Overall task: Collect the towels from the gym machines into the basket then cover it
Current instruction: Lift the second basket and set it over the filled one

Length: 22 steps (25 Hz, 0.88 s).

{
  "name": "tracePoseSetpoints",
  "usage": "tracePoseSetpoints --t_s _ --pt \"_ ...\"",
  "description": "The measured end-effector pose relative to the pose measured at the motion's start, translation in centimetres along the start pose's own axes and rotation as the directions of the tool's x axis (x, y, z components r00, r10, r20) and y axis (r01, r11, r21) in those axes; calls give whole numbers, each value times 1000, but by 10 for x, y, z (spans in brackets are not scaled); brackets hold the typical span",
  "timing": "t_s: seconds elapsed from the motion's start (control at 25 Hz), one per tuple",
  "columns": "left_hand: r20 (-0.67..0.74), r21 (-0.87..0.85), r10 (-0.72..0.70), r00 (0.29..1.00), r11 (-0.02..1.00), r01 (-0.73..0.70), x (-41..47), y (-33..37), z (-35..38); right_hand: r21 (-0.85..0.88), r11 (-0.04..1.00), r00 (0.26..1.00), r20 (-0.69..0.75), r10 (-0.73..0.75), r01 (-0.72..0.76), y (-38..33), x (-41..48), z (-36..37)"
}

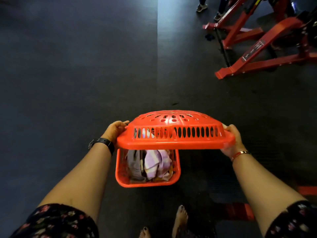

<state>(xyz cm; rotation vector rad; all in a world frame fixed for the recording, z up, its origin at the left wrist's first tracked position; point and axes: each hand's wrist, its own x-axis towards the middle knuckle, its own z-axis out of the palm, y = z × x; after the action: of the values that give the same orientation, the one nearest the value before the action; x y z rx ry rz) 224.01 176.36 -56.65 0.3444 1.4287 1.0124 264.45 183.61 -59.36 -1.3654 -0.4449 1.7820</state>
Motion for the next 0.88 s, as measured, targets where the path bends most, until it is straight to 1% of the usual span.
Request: tracePoseSetpoints --t_s 0.04,0.08,0.16,0.2,0.24,0.28,0.32,0.36,0.44,0.48,0.52,0.6,0.72,0.8,0.88 --pt "48 43 -31 998 999 29 4 1 -11 -43 999 999 25 23 -22 8 3 4" --pt "109 95 -98 989 992 88 8 0 -18 -98 994 998 46 49 -45 15 6 7" --pt "214 238 -246 945 952 194 18 -5 -34 -194 969 983 66 170 -154 29 15 14" --pt "222 302 -294 930 927 222 28 -10 -42 -205 957 973 60 221 -205 35 22 20" --pt "190 353 -313 931 906 233 39 -17 -50 -225 949 967 77 243 -220 40 29 28" --pt "126 392 -291 948 893 222 55 -29 -63 -264 942 968 81 238 -209 44 37 37" --pt "58 413 -248 967 888 203 69 -41 -75 -331 923 973 52 224 -195 47 45 47" --pt "8 426 -200 980 887 178 92 -61 -92 -426 888 980 20 199 -172 51 54 56" --pt "-65 442 -128 990 886 143 109 -85 -106 -593 792 981 16 194 -147 63 69 67" --pt "-98 472 -73 993 875 111 107 -91 -104 -645 752 981 13 191 -138 71 71 69" --pt "-125 517 -13 992 852 77 98 -89 -97 -666 733 982 8 191 -137 81 75 67" --pt "-164 621 52 985 782 62 85 -86 -81 -699 703 982 10 190 -129 101 78 62" --pt "-171 711 56 984 698 84 83 -86 -72 -748 655 986 3 166 -108 126 88 57" --pt "-156 728 55 986 681 77 87 -93 -79 -832 550 988 12 157 -77 144 97 54" --pt "-156 713 21 988 694 98 96 -107 -87 -892 445 982 11 186 -74 161 108 55"
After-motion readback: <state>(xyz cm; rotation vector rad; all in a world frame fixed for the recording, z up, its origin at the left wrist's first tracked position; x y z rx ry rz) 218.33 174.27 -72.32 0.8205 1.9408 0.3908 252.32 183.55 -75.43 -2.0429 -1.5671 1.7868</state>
